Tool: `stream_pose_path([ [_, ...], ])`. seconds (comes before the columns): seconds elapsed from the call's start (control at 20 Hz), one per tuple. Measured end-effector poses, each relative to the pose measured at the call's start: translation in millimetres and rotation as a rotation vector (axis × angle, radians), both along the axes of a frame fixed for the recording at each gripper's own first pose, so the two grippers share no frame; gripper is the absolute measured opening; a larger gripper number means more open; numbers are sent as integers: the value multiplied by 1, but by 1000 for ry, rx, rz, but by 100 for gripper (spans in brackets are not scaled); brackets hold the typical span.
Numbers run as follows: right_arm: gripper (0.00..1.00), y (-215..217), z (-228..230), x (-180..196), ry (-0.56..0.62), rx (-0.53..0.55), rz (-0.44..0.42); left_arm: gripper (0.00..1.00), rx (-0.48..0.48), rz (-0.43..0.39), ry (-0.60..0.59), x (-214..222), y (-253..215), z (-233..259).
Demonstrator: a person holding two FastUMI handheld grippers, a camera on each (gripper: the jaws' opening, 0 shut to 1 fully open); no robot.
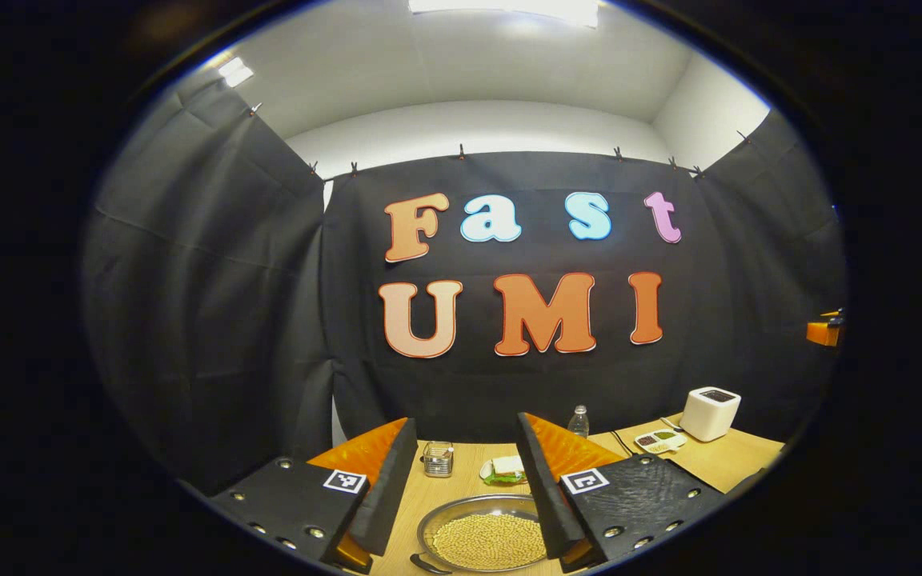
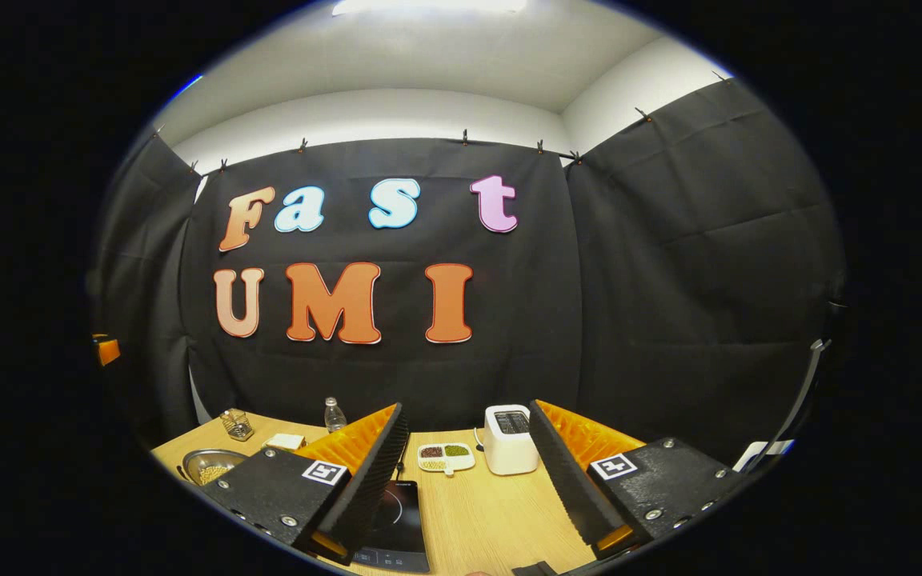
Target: First push the handle of the pot to place it horizontally, then grasp the pot with both hands and set it on the induction cooktop.
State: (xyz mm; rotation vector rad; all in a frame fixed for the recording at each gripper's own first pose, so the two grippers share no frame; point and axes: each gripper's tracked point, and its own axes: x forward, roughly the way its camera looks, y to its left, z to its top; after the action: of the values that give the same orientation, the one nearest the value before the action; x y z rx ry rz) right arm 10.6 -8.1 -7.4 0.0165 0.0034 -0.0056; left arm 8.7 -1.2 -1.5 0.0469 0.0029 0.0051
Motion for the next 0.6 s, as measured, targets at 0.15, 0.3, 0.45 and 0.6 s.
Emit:
stream_pose_path([
  [0.15,95,2,-6,1,17,-3,7,58,8,-23,8,1,-5,-4],
  [0.3,95,2,-9,2,28,-4,1,43,22,-48,8,1,-8,-5],
  [0.45,95,5,-10,4,31,-11,3,38,12,-69,2,-1,-11,-6],
  [0.6,95,9,-10,2,33,-15,14,30,-7,-86,3,-2,-11,-8],
])
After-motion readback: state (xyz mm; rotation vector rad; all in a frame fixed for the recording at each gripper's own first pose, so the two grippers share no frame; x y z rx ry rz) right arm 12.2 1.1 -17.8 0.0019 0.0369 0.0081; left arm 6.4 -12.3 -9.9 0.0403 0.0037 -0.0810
